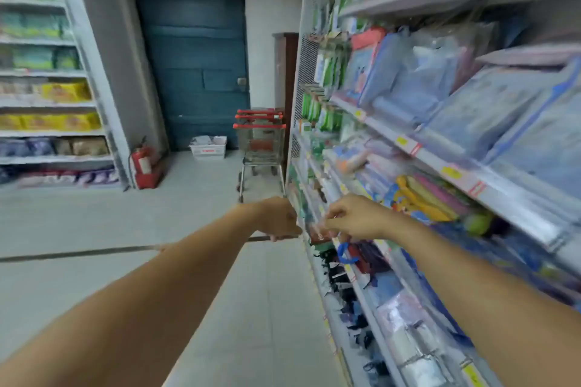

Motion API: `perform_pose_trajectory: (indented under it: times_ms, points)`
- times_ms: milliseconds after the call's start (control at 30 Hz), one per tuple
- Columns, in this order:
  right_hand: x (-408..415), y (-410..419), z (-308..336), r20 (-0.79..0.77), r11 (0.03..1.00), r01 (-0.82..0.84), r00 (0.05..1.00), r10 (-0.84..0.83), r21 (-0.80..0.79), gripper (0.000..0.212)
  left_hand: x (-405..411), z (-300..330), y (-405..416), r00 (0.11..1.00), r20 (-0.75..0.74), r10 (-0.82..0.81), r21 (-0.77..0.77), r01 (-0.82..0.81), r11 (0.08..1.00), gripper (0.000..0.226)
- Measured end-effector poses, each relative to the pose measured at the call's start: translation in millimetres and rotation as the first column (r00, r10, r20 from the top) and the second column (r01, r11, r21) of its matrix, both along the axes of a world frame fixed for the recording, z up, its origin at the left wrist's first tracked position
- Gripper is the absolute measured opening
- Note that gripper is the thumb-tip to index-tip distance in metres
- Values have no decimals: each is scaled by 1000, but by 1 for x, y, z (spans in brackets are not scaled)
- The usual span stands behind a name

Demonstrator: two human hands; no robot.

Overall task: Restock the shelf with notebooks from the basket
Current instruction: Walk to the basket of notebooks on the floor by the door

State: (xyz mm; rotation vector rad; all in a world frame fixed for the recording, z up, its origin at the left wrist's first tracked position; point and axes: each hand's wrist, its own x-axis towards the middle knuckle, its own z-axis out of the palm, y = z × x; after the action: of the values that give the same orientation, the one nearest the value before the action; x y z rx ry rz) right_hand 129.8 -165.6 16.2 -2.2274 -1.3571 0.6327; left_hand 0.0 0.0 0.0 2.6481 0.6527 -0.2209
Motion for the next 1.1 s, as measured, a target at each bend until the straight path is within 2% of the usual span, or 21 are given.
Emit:
perform_pose_trajectory:
  times_ms: [67, 167, 233, 333, 467, 567, 700, 867, 967, 1100]
  points:
    - [-6, 67, -44, -5, 987, -72, 997, 72, -141, 29, -37, -44, 58, 975, -198, 103, -70, -118, 990, 35]
    - [-11, 174, -104, -32, 956, -138, 990, 134, -261, 25, -79, -120, 158, 921, -326, 214, -100, -259, 961, 37]
    - [-15, 241, -134, -18, 945, -149, 988, 150, -293, 28, -93, -157, 217, 927, -259, 271, -164, -318, 934, 38]
    - [-18, 324, -169, 7, 927, -168, 983, 181, -336, 32, -104, -193, 285, 906, -111, 409, -333, -421, 843, 31]
    - [-6, 399, -194, -57, 930, -194, 981, 185, -313, 25, -90, -211, 356, 789, -14, 614, -549, -520, 655, 26]
    - [27, 447, -205, -139, 943, -175, 980, 140, -284, 23, -60, -214, 407, 726, -7, 688, -667, -516, 538, 28]
    - [87, 518, -231, -191, 937, -182, 973, 128, -298, 22, -3, -237, 478, 743, -85, 663, -665, -538, 518, 28]
    - [182, 643, -263, -156, 897, -254, 965, 210, -363, 26, 72, -250, 587, 725, -118, 679, -621, -587, 519, 20]
    - [221, 733, -262, -156, 878, -272, 961, 228, -395, 28, 104, -240, 651, 693, -138, 708, -632, -612, 476, 18]
    - [252, 860, -249, -143, 844, -326, 945, 293, -427, 25, 134, -225, 755, 678, -164, 716, -585, -652, 483, 22]
